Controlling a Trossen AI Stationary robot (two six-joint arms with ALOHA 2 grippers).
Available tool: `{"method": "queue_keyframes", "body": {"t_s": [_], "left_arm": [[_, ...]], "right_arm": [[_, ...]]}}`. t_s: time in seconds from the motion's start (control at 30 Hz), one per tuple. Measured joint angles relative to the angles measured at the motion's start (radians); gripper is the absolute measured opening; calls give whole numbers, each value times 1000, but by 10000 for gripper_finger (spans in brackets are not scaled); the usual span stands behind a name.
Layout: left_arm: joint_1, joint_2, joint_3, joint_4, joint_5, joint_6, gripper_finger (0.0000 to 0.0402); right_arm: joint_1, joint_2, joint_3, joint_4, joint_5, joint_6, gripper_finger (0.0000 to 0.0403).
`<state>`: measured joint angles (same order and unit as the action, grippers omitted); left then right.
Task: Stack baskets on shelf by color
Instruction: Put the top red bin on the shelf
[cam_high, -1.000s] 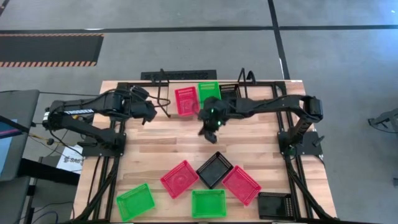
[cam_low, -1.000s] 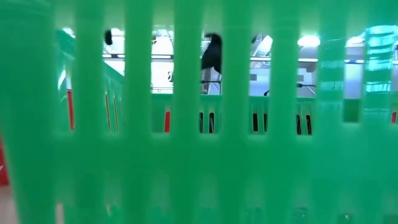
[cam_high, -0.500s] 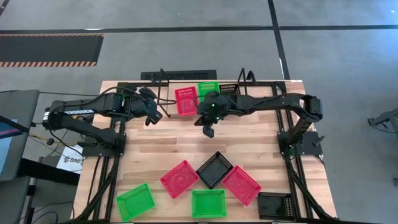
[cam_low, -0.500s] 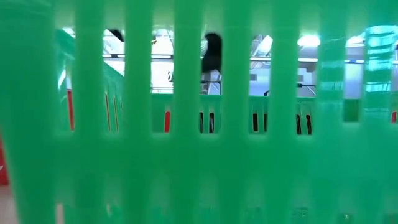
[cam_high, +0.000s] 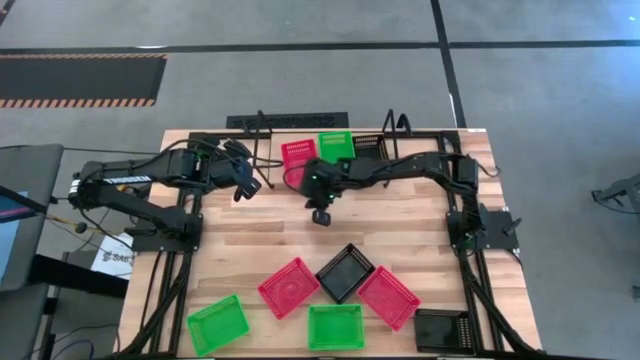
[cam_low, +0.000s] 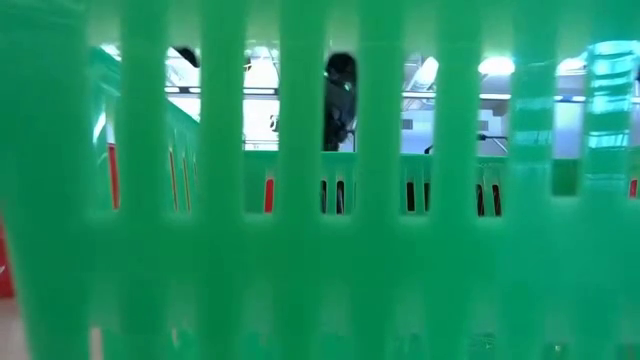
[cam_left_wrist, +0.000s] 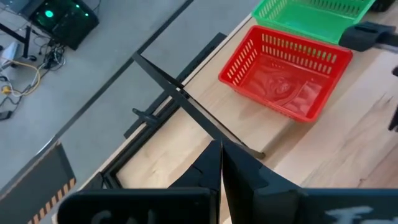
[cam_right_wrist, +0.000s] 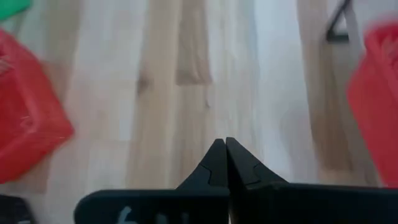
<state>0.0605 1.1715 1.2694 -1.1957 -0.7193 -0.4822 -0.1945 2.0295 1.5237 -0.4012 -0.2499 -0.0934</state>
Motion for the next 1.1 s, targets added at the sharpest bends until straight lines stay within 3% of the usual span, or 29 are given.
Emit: {"method": "queue_keyframes", "body": {"t_s": [0.27,0.63,1.1], "left_arm": [[0,0,0,-1,5,0,0],[0,0,0,-2,6,11,0],[0,0,0,-2,6,11,0]], "right_arm": [[-16,70,116,-38,26,-127,0],[-57,72,115,-27,70,-248,0],[-98,71,115,171,68,-258,0]]}}
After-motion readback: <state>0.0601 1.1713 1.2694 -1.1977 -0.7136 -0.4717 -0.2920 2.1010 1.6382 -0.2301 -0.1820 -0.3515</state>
